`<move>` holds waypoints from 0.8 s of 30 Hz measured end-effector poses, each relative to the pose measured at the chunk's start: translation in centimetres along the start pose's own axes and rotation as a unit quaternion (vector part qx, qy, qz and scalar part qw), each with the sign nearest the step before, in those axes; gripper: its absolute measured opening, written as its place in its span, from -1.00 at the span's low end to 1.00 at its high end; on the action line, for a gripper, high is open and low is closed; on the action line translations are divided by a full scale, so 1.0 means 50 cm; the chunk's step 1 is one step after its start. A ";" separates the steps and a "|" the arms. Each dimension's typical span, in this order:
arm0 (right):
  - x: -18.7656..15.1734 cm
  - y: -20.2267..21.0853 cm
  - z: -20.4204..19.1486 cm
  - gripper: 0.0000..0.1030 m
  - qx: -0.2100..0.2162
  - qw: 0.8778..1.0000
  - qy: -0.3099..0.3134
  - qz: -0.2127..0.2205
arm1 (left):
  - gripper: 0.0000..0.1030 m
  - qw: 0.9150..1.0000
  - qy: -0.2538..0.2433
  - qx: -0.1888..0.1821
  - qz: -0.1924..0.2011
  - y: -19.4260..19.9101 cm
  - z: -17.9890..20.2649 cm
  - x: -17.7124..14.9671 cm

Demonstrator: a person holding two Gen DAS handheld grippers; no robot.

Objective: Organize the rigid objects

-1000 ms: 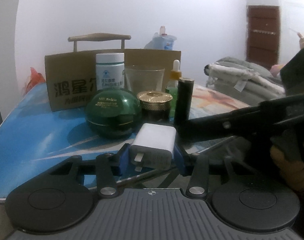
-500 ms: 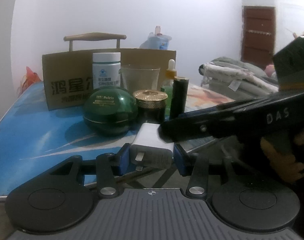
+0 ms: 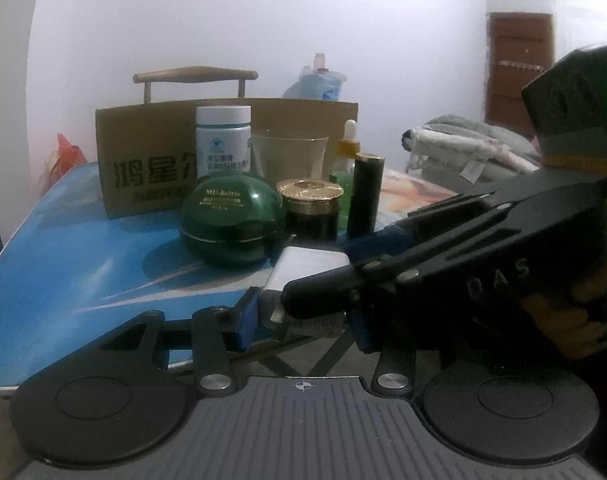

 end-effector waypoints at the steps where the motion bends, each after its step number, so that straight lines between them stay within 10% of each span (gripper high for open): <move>1: 0.000 0.001 0.000 0.06 0.000 1.000 0.003 -0.002 | -0.12 1.000 -0.001 -0.001 0.000 0.000 0.001 0.000; 12: 0.016 0.038 -0.019 0.06 -0.013 0.999 0.019 0.026 | -0.12 0.999 -0.018 0.005 0.027 0.027 0.020 0.025; 24: 0.178 0.092 -0.027 0.06 0.020 0.996 0.009 0.086 | -0.12 0.996 -0.066 0.045 0.040 0.083 0.002 0.200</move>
Point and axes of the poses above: each gripper's, at about its wrist camera, not at the fingertips, and y roughly against the way its jaws point, z to its right, x to its top, the point moved 7 cm from there along -y, roughly the way its jaws point, and after that the axes turned 12 degrees about -x, right-handed, at the moved point
